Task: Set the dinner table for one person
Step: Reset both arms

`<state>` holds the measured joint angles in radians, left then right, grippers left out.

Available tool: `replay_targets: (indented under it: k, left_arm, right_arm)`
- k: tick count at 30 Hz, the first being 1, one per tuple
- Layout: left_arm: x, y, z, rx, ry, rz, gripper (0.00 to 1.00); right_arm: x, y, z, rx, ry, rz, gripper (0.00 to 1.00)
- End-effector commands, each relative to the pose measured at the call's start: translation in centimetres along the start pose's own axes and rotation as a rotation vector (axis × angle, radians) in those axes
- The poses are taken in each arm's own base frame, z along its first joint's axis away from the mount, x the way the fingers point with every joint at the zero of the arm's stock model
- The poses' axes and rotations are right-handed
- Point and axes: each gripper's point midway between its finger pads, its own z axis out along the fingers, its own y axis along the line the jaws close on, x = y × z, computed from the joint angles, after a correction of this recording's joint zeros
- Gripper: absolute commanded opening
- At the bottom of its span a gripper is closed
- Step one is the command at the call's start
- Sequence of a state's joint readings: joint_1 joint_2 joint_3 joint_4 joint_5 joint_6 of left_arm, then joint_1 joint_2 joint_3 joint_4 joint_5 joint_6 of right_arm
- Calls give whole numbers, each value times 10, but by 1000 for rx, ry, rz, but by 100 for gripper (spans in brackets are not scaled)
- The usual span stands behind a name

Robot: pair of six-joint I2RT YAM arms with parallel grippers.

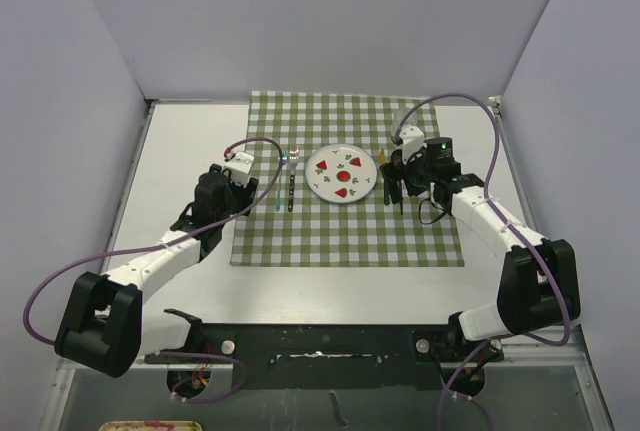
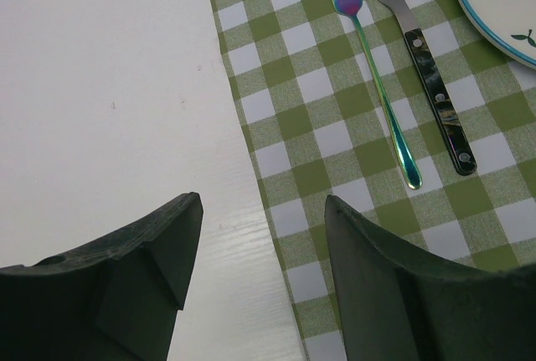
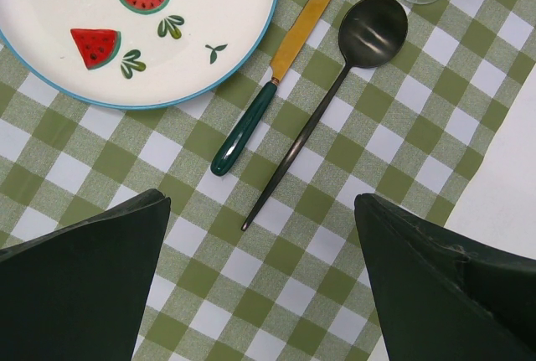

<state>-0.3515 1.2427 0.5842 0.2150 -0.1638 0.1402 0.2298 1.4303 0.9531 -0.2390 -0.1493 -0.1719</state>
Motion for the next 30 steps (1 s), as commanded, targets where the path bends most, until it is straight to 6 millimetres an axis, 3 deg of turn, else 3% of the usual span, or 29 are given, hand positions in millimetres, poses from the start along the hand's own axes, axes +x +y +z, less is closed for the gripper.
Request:
replay_targets:
  k: [1,30]
  left_arm:
    - [-28,5,-1,-9,-94,-11,59]
    - [-27,3,-2,-1,-91,-7,59]
  right_arm:
    - [-30,-6,-10,22,-91,-9,98]
    - [-31,-6,-11,22,-102,-10,98]
